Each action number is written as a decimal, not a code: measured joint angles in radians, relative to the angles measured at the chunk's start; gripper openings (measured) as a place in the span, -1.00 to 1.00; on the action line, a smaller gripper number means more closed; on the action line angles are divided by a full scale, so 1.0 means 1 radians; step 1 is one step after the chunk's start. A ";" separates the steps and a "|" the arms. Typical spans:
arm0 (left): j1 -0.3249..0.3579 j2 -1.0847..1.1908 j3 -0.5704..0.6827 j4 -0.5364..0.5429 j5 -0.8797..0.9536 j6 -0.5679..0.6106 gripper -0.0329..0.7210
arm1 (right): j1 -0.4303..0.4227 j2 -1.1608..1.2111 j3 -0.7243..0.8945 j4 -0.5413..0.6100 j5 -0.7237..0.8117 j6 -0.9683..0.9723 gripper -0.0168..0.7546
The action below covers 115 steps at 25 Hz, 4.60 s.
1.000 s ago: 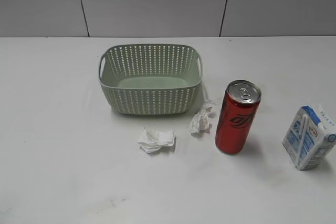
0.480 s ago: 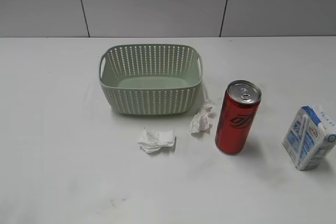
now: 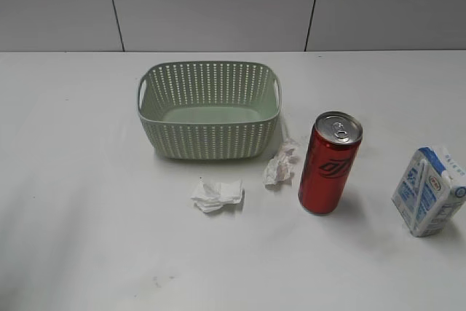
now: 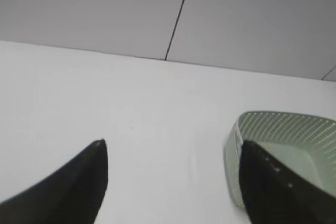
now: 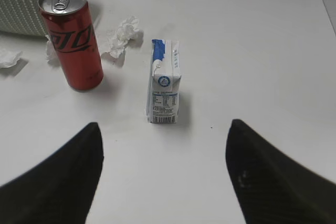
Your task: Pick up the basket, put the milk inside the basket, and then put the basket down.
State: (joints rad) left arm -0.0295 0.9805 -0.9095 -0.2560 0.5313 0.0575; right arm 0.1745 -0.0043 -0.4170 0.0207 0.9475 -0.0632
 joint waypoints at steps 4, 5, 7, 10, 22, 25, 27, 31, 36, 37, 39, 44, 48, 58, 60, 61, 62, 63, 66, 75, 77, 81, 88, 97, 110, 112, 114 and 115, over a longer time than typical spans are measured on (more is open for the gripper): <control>-0.005 0.190 -0.150 -0.023 0.134 0.004 0.65 | 0.000 0.000 0.000 0.000 0.000 0.000 0.53; -0.012 0.235 -0.186 -0.023 0.159 0.007 0.65 | 0.000 0.000 0.000 0.000 0.000 0.000 0.53; -0.046 0.312 -0.247 -0.023 0.210 0.012 0.65 | 0.000 0.000 0.000 0.000 0.000 0.000 0.53; -0.117 0.419 -0.330 -0.022 0.258 0.013 0.65 | 0.000 0.000 0.000 0.000 0.000 0.000 0.53; -0.316 0.849 -0.643 0.075 0.445 -0.149 0.65 | 0.000 0.000 0.000 0.000 0.000 0.001 0.53; -0.325 0.934 -0.712 0.090 0.465 -0.185 0.65 | 0.000 0.000 0.000 0.000 0.000 0.001 0.53; -0.325 0.989 -0.751 0.095 0.474 -0.200 0.65 | 0.000 0.000 0.000 0.000 0.000 0.000 0.53; -0.327 1.082 -0.807 0.099 0.503 -0.221 0.64 | 0.000 0.000 0.000 0.000 0.000 0.000 0.53; -0.332 1.180 -0.868 0.116 0.519 -0.262 0.62 | 0.000 0.000 0.000 0.000 -0.001 0.000 0.53; -0.332 1.199 -0.878 0.118 0.522 -0.272 0.62 | 0.000 0.000 0.000 0.000 -0.001 0.000 0.53; -0.332 1.228 -0.887 0.121 0.528 -0.287 0.60 | 0.000 0.000 0.000 0.000 -0.001 0.000 0.53; -0.332 1.263 -0.890 0.127 0.530 -0.315 0.52 | 0.000 0.000 0.000 0.000 -0.001 0.000 0.53; -0.332 1.276 -0.892 0.128 0.519 -0.323 0.41 | 0.000 0.000 0.000 0.000 -0.001 0.000 0.53; -0.332 1.279 -0.892 0.085 0.476 -0.325 -0.68 | 0.000 0.000 0.000 0.000 -0.001 0.000 0.53; -0.332 1.279 -0.892 0.069 0.473 -0.325 -0.83 | 0.000 0.000 0.000 0.000 -0.001 0.000 0.53; -0.332 1.279 -0.892 0.061 0.473 -0.325 -0.87 | 0.000 0.000 0.000 0.000 -0.001 0.000 0.53; -0.332 1.279 -0.892 0.047 0.474 -0.325 -0.89 | 0.000 0.000 0.000 0.000 -0.001 0.000 0.53; -0.332 1.282 -0.892 0.034 0.474 -0.325 -0.89 | 0.000 0.000 0.000 0.000 -0.001 0.000 0.53; -0.332 1.276 -0.892 0.011 0.494 -0.331 -0.90 | 0.000 0.000 0.000 0.000 -0.001 0.000 0.53; -0.332 1.133 -0.892 0.057 0.610 -0.358 -0.90 | 0.000 0.000 0.000 0.000 -0.001 0.000 0.53; -0.332 1.100 -0.888 0.071 0.629 -0.359 -0.90 | 0.000 0.000 0.000 0.000 -0.001 0.000 0.53; -0.350 1.007 -0.794 0.105 0.622 -0.375 -0.90 | 0.000 0.000 0.000 0.000 -0.001 0.000 0.53; -0.373 0.770 -0.422 0.115 0.482 -0.401 -0.90 | 0.000 0.000 0.000 0.001 -0.001 0.002 0.53; -0.373 0.479 -0.046 0.110 0.336 -0.430 -0.90 | 0.000 0.034 -0.017 0.004 -0.004 0.006 0.53; -0.373 0.450 0.058 0.106 0.265 -0.432 -0.90 | 0.000 0.794 -0.254 0.201 -0.127 -0.122 0.16; -0.373 0.450 0.058 0.107 0.264 -0.432 -0.90 | 0.000 0.943 -0.323 0.224 -0.126 -0.126 0.14; -0.373 0.450 0.058 0.108 0.262 -0.432 -0.90 | 0.000 1.124 -0.397 0.247 -0.120 -0.138 0.13; -0.373 0.450 0.058 0.109 0.262 -0.432 -0.90 | 0.000 1.190 -0.426 0.257 -0.117 -0.146 0.13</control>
State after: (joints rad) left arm -0.4028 1.4302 -0.8519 -0.1470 0.7935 -0.3746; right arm 0.1745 1.1856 -0.8430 0.2774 0.8307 -0.2089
